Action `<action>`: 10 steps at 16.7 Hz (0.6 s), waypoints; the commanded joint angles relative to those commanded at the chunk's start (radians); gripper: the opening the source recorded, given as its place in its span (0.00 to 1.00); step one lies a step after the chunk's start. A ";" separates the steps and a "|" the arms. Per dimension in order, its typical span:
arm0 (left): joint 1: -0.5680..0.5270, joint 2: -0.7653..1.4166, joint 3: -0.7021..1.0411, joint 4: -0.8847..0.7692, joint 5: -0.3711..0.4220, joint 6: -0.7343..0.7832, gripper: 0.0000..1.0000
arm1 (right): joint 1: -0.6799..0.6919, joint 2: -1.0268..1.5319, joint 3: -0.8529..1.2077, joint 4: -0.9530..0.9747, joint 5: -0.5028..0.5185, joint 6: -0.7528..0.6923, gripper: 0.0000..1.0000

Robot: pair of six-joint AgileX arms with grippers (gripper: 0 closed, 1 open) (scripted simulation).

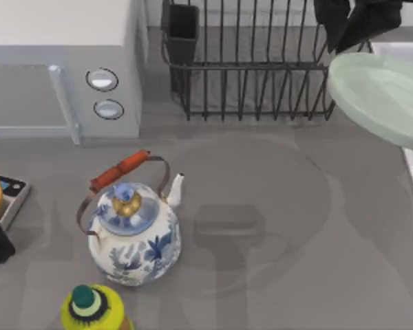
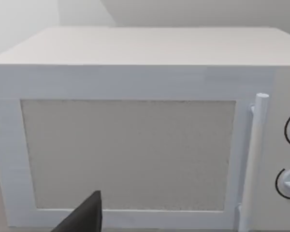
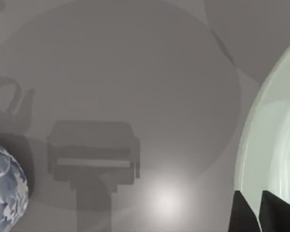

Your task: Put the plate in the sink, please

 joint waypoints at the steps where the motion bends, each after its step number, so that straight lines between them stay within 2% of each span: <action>1: 0.000 0.000 0.000 0.000 0.000 0.000 1.00 | -0.043 0.040 0.020 0.003 0.000 -0.042 0.00; 7: 0.000 0.000 0.000 0.000 0.000 0.000 1.00 | -0.409 0.326 0.148 0.042 -0.003 -0.402 0.00; 10: 0.000 0.000 0.000 0.000 0.000 0.000 1.00 | -0.510 0.417 0.185 0.061 -0.003 -0.502 0.00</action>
